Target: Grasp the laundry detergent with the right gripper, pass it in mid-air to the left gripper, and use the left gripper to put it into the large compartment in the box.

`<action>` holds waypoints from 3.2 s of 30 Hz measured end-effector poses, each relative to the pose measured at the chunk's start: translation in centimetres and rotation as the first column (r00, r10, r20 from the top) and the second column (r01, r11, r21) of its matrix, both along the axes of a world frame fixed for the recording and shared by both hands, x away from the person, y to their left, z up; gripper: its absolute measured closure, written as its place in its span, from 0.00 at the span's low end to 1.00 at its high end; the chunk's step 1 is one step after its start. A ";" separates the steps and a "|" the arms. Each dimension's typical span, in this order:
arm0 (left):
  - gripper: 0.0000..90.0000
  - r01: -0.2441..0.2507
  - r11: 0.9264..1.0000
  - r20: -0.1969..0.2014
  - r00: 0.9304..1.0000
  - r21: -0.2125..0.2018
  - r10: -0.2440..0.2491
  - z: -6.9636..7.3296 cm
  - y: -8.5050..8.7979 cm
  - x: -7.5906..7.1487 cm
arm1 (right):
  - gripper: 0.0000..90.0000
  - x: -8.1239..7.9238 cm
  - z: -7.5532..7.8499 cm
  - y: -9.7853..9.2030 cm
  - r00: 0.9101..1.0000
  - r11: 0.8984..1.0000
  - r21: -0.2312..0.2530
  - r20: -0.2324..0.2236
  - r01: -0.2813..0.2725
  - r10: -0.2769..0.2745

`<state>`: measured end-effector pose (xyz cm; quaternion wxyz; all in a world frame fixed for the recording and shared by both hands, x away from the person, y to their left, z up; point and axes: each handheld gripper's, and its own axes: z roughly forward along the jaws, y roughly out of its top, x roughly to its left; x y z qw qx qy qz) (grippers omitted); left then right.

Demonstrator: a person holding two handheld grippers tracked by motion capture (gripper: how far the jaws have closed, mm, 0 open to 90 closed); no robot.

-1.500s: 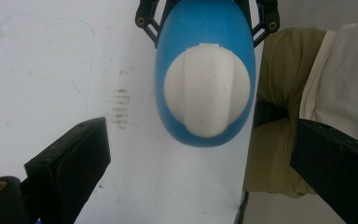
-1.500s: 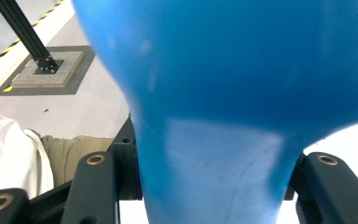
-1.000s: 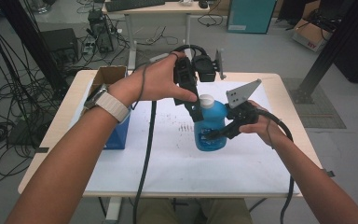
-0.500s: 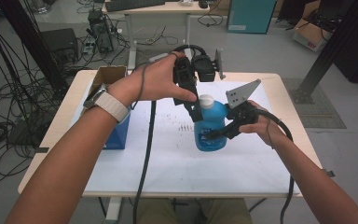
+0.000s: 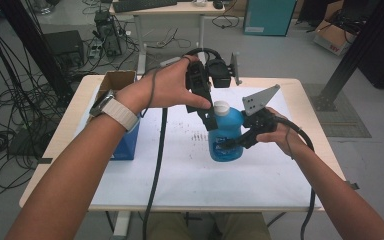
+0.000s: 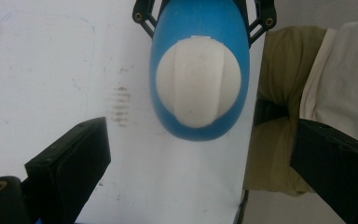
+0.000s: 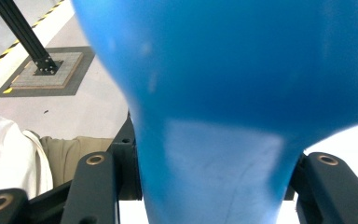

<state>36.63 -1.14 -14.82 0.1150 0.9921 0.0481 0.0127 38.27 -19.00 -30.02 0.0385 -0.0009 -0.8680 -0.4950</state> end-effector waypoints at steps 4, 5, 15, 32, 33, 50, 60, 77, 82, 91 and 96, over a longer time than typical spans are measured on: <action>0.06 -0.001 1.000 0.000 1.000 0.000 0.001 0.0 0.0 0.0 | 0.49 0.0 0.0 0.0 1.000 1.000 0.000 -0.002 -0.002 0.002; 0.06 -0.005 1.000 0.000 1.000 -0.003 0.005 0.0 0.0 0.0 | 0.49 0.0 0.0 0.0 1.000 1.000 -0.003 -0.004 -0.001 0.001; 0.06 -0.004 1.000 0.002 1.000 -0.001 0.004 0.0 0.0 0.0 | 0.49 0.1 0.0 0.0 1.000 1.000 0.000 -0.006 0.000 0.000; 0.06 -0.008 1.000 0.005 1.000 -0.003 0.008 -0.1 0.1 0.0 | 0.49 0.1 -0.1 0.0 1.000 1.000 -0.002 -0.006 0.001 -0.001; 0.06 -0.007 1.000 0.000 1.000 0.001 0.007 0.0 0.1 0.0 | 0.49 0.1 -0.1 0.0 1.000 1.000 -0.003 -0.007 0.001 -0.001; 0.06 -0.006 1.000 0.002 1.000 0.000 0.006 0.0 0.2 0.0 | 0.49 0.2 -0.1 0.0 1.000 1.000 -0.004 -0.009 0.001 -0.001; 0.06 -0.011 1.000 0.000 1.000 -0.003 0.011 -0.1 0.2 0.0 | 0.49 0.2 -0.1 0.0 1.000 1.000 -0.002 -0.017 0.005 -0.005; 0.06 -0.014 1.000 0.007 1.000 -0.001 0.014 -0.1 0.2 0.0 | 0.49 0.2 -0.1 -0.1 1.000 1.000 -0.003 -0.023 0.012 -0.012; 0.06 -0.013 1.000 0.005 1.000 -0.003 0.013 -0.1 0.3 0.0 | 0.49 0.2 -0.1 -0.1 1.000 1.000 -0.004 -0.022 0.012 -0.012; 0.06 -0.013 1.000 0.012 1.000 -0.003 0.013 0.0 0.3 0.0 | 0.49 0.2 -0.1 -0.1 1.000 1.000 -0.005 -0.023 0.010 -0.010; 0.06 -0.014 1.000 0.007 1.000 -0.004 0.015 0.0 0.3 0.0 | 0.49 0.2 -0.1 -0.1 1.000 1.000 -0.004 -0.022 0.011 -0.012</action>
